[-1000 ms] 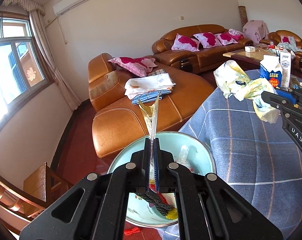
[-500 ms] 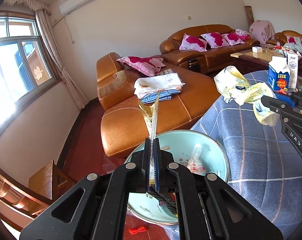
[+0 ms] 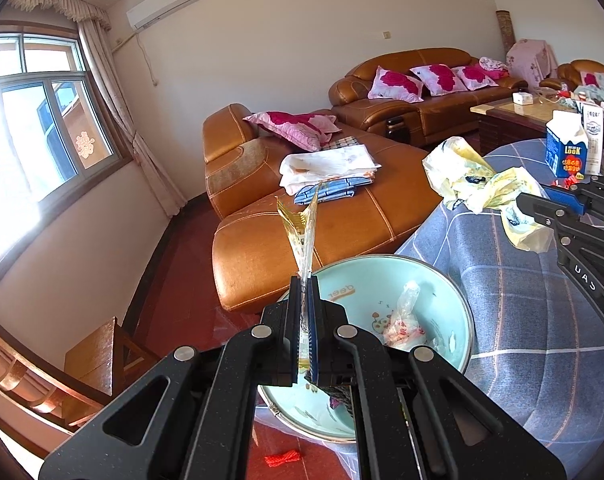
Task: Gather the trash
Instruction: 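Carry the clear bottle and yellow wrapper over the light-blue bin with both grippers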
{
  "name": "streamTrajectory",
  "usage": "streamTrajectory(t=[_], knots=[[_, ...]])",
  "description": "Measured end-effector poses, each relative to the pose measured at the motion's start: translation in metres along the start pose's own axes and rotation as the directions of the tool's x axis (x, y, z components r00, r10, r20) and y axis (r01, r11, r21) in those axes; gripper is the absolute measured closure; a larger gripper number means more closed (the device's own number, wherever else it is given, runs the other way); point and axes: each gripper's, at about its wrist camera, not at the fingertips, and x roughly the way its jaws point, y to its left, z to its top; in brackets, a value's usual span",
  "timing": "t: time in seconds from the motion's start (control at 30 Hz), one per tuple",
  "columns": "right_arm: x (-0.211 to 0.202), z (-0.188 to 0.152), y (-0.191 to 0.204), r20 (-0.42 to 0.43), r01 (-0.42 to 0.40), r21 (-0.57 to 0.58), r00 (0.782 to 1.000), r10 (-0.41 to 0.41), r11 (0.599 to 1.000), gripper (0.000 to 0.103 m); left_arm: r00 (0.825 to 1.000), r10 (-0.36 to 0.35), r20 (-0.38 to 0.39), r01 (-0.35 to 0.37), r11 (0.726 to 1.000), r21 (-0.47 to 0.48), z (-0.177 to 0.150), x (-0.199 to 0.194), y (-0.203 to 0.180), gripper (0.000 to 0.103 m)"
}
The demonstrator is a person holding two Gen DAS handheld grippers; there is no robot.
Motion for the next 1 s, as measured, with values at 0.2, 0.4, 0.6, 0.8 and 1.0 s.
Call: streamTrajectory(t=[0.2, 0.4, 0.6, 0.8, 1.0], knots=[[0.005, 0.002, 0.008, -0.001, -0.021, -0.02, 1.0, 0.021, 1.0, 0.094, 1.0, 0.017, -0.004, -0.017, 1.0, -0.006, -0.002, 0.002, 0.005, 0.1], [0.009, 0.004, 0.014, -0.001, -0.041, -0.037, 0.999, 0.041, 0.998, 0.094, 1.0, 0.028, -0.005, -0.028, 1.0, -0.01, -0.003, 0.003, 0.008, 0.1], [0.01, 0.007, 0.021, 0.007, -0.07, -0.059, 0.998, 0.07, 0.996, 0.094, 0.999, 0.051, -0.017, -0.051, 0.999, -0.012, -0.005, 0.006, 0.013, 0.1], [0.01, 0.008, 0.027, 0.008, -0.101, -0.084, 0.995, 0.102, 0.991, 0.094, 0.998, 0.055, -0.02, -0.056, 0.998, -0.014, -0.004, 0.007, 0.015, 0.1], [0.013, 0.008, 0.029, 0.003, -0.121, -0.092, 0.993, 0.122, 0.988, 0.094, 0.998, 0.052, -0.024, -0.052, 0.999, -0.016, -0.004, 0.008, 0.015, 0.1]])
